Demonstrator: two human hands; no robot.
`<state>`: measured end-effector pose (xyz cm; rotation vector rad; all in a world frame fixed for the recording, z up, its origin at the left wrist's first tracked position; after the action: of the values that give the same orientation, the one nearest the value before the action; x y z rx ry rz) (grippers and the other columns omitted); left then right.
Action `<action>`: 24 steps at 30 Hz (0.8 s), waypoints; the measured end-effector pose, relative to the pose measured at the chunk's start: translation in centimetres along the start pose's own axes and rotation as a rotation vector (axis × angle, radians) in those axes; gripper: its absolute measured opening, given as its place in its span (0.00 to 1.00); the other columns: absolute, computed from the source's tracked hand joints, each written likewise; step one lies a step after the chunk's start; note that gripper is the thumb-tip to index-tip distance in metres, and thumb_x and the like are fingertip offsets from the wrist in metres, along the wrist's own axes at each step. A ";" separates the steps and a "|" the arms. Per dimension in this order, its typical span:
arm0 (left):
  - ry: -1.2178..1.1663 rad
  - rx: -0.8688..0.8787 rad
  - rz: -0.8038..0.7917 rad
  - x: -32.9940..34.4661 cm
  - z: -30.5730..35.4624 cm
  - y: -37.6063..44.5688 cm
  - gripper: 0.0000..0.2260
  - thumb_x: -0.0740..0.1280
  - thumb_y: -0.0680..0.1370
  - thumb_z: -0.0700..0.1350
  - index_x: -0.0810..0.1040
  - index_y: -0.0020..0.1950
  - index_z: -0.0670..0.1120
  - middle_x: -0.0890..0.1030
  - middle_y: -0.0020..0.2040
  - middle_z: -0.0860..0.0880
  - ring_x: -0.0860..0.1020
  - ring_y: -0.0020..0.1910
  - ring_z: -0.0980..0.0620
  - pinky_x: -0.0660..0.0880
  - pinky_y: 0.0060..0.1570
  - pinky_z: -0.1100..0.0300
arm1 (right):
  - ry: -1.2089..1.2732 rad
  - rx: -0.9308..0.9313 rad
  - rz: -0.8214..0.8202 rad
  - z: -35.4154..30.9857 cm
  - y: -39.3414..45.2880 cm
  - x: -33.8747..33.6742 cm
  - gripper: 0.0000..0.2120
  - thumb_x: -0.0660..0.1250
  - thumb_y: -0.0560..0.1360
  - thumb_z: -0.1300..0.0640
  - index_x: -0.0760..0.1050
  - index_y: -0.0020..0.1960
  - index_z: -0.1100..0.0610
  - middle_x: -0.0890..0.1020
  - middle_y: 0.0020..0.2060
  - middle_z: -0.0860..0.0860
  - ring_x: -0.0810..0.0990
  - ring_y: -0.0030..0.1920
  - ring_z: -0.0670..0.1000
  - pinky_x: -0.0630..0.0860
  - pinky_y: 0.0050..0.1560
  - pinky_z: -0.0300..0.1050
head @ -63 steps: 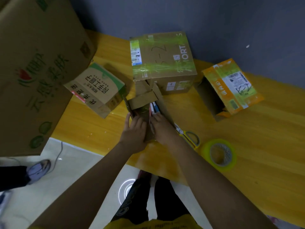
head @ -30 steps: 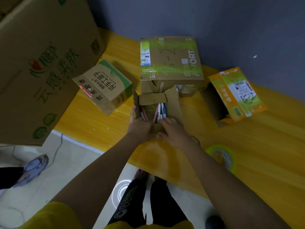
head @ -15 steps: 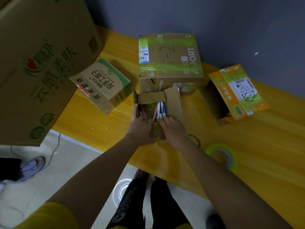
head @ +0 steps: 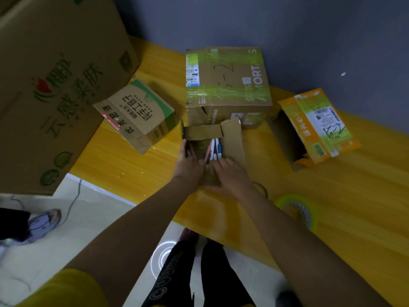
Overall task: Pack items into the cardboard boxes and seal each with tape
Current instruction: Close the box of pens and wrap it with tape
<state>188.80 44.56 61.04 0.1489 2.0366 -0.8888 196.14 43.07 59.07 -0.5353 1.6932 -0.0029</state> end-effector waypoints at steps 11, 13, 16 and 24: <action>-0.217 0.085 0.109 1.9 -1.3 -0.8 0.34 0.62 0.74 0.65 0.65 0.72 0.45 0.80 0.56 0.48 0.73 0.63 0.47 0.28 0.66 0.37 | -0.028 0.119 -0.020 -0.5 0.1 0.6 0.44 0.76 0.46 0.26 0.77 0.50 0.57 0.80 0.44 0.54 0.80 0.43 0.55 0.77 0.45 0.46; -0.240 0.084 0.118 1.9 -1.4 -0.7 0.33 0.62 0.74 0.65 0.67 0.71 0.46 0.81 0.56 0.49 0.73 0.64 0.47 0.28 0.67 0.37 | 0.039 0.070 -0.013 -0.7 0.1 0.0 0.43 0.72 0.58 0.27 0.73 0.60 0.57 0.78 0.55 0.55 0.76 0.56 0.57 0.71 0.57 0.49; -0.269 0.078 0.131 1.9 -1.4 -0.8 0.34 0.61 0.72 0.68 0.68 0.70 0.46 0.81 0.56 0.49 0.72 0.64 0.48 0.28 0.67 0.38 | 0.015 0.041 -0.032 -0.3 -0.2 -0.1 0.39 0.61 0.72 0.30 0.62 0.71 0.55 0.69 0.68 0.55 0.66 0.67 0.55 0.61 0.67 0.48; -0.234 0.075 0.119 1.6 -1.4 -0.8 0.33 0.66 0.72 0.63 0.67 0.71 0.48 0.79 0.60 0.48 0.71 0.67 0.47 0.27 0.66 0.38 | -0.214 0.010 -0.170 -1.1 1.1 0.9 0.39 0.61 0.76 0.37 0.54 0.75 0.61 0.62 0.73 0.60 0.63 0.71 0.60 0.61 0.68 0.52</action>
<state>186.55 44.55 60.70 0.1957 1.7610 -0.8661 194.67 43.39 58.13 -0.6473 1.4355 -0.0743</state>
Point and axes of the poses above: each hand's wrist, its own y-axis towards the middle knuckle, its own x-axis out of the palm, z = x × y, the point moved 9 cm from there along y, towards the middle knuckle
